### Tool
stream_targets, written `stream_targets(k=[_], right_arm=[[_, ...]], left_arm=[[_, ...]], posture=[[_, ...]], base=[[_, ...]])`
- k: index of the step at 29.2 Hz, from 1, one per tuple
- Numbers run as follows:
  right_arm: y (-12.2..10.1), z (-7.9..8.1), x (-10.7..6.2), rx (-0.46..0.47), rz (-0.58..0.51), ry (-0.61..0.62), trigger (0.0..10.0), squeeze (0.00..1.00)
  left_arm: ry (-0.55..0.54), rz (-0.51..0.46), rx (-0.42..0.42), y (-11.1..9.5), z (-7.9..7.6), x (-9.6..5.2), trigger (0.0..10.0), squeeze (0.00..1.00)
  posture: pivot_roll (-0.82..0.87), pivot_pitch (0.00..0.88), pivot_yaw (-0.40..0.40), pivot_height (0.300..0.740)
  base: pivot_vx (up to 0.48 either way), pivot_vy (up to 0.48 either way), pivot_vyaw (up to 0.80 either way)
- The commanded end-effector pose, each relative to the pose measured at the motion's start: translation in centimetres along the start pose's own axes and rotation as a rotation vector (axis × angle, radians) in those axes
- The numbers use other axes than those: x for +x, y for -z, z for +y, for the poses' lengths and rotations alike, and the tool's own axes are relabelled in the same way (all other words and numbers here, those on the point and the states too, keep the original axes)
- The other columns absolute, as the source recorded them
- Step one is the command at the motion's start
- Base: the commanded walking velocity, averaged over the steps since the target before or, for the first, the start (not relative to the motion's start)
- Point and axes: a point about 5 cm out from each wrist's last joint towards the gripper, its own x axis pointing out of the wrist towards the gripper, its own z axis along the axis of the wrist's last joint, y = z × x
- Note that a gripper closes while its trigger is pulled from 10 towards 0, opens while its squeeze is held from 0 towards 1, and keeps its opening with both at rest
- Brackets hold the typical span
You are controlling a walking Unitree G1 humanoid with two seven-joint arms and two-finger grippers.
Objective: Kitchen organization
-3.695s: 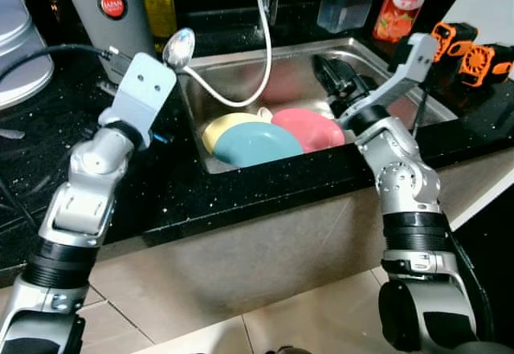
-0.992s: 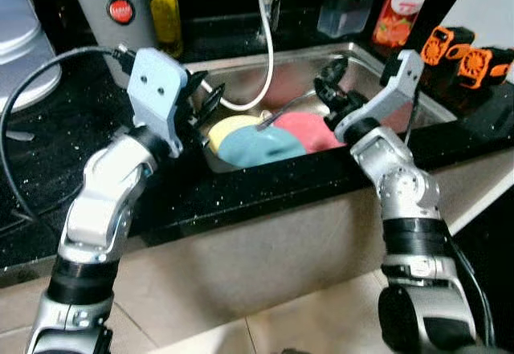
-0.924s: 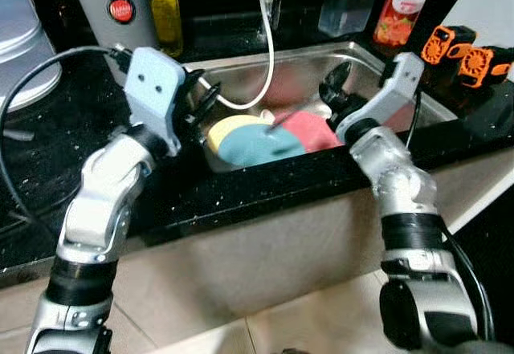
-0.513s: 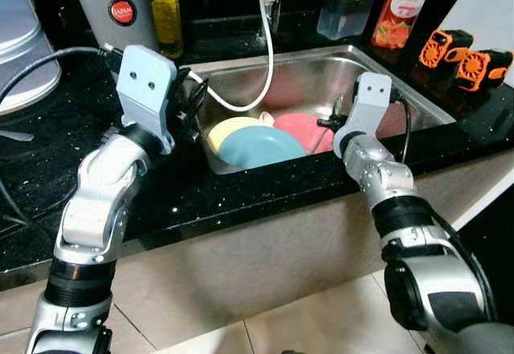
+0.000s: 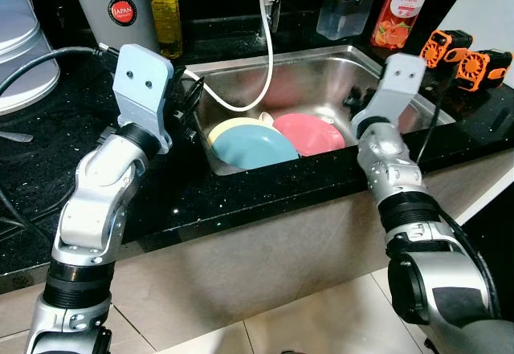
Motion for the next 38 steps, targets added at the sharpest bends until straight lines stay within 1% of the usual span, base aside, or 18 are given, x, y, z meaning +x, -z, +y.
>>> stream_targets(k=[1,4,7,11,14,16,17,18,19,22,26,27,28,29,32,35,36,38], right_arm=[[-1.6,-0.5,-0.3,0.048,-0.066,-0.043,10.0,0.00],[-2.0,-0.2,-0.7,0.070,-0.091,-0.089,10.0,0.00],[-3.0,0.6,-1.8,0.097,-0.146,-0.157,10.0,0.00],[-3.5,0.9,-2.1,0.112,-0.172,-0.172,10.0,0.00],[-3.7,0.9,-2.6,0.123,-0.174,-0.191,10.0,0.00],[-3.5,0.7,-2.8,0.121,-0.165,-0.192,10.0,0.00],[-3.5,0.7,-2.8,0.121,-0.165,-0.192,10.0,0.00],[-3.4,0.5,-2.8,0.124,-0.155,-0.191,10.0,0.00],[-3.4,0.4,-2.8,0.126,-0.151,-0.190,10.0,0.00],[-3.4,0.4,-2.9,0.129,-0.146,-0.190,10.0,0.00],[-3.1,0.9,-2.7,0.136,-0.130,-0.207,10.0,0.00],[-3.1,0.9,-2.7,0.136,-0.130,-0.207,10.0,0.00],[-3.1,1.0,-2.7,0.137,-0.127,-0.211,10.0,0.00],[-2.9,1.2,-2.7,0.139,-0.122,-0.217,10.0,0.00],[-2.9,1.3,-2.7,0.140,-0.117,-0.220,10.0,0.00],[-2.6,1.4,-2.8,0.144,-0.104,-0.229,10.0,0.00],[-2.6,1.4,-2.8,0.144,-0.104,-0.229,10.0,0.00],[-2.3,1.5,-2.8,0.144,-0.095,-0.233,10.0,0.00]], left_arm=[[-0.058,0.050,0.013,0.7,0.7,0.1,10.0,0.00],[-0.090,0.070,0.010,1.0,1.2,0.0,10.0,0.00],[-0.164,0.107,0.009,1.5,2.2,-0.3,10.0,0.00],[-0.193,0.115,0.018,1.5,2.9,-0.6,10.0,0.00],[-0.190,0.140,0.104,1.6,4.4,-2.0,10.0,0.00],[-0.242,0.157,0.133,1.7,5.6,-2.6,10.0,0.00],[-0.242,0.157,0.133,1.7,5.6,-2.6,10.0,0.00],[-0.343,0.177,0.157,1.9,7.0,-3.3,10.0,0.00],[-0.391,0.188,0.166,2.0,7.6,-3.6,10.0,0.00],[-0.433,0.199,0.175,2.2,8.0,-3.9,10.0,0.00],[-0.660,0.312,0.131,4.0,9.5,-5.7,10.0,0.00],[-0.660,0.312,0.131,4.0,9.5,-5.7,10.0,0.00],[-0.697,0.337,0.118,4.3,9.7,-6.0,10.0,0.00],[-0.757,0.406,0.119,5.3,10.0,-6.8,10.0,0.00],[-0.803,0.462,0.121,6.1,10.1,-7.6,10.0,0.00],[-0.893,0.635,0.193,8.2,10.2,-10.5,10.0,0.00],[-0.893,0.635,0.193,8.2,10.2,-10.5,10.0,0.00],[-0.889,0.703,0.256,9.2,9.3,-12.1,10.0,0.00]], posture=[[0.14,0.002,-0.031,0.740],[0.14,0.006,-0.029,0.740],[0.13,0.014,-0.024,0.740],[0.12,0.019,-0.018,0.740],[0.12,0.021,-0.011,0.740],[0.12,0.021,-0.011,0.740],[0.12,0.021,-0.011,0.740],[0.12,0.021,-0.011,0.740],[0.14,0.026,-0.021,0.740],[0.14,0.026,-0.021,0.740],[0.16,0.031,-0.030,0.740],[0.16,0.031,-0.030,0.740],[0.16,0.031,-0.030,0.740],[0.17,0.033,-0.030,0.740],[0.17,0.033,-0.030,0.740],[0.18,0.038,-0.025,0.740],[0.18,0.038,-0.025,0.740],[0.18,0.041,-0.020,0.740]], base=[[0.000,0.000,0.00],[0.000,0.000,0.00],[0.000,0.000,0.00],[0.000,0.000,0.00],[0.000,0.000,0.00],[0.000,0.000,0.00],[0.000,0.000,0.00],[0.000,0.000,0.00],[0.000,0.000,0.00],[0.000,0.000,0.00],[0.000,0.000,0.00],[0.000,0.000,0.00],[0.000,0.000,0.00],[0.000,0.000,0.00],[0.000,0.000,0.00],[0.000,0.000,0.00],[0.000,0.000,0.00],[0.000,0.000,0.00]])
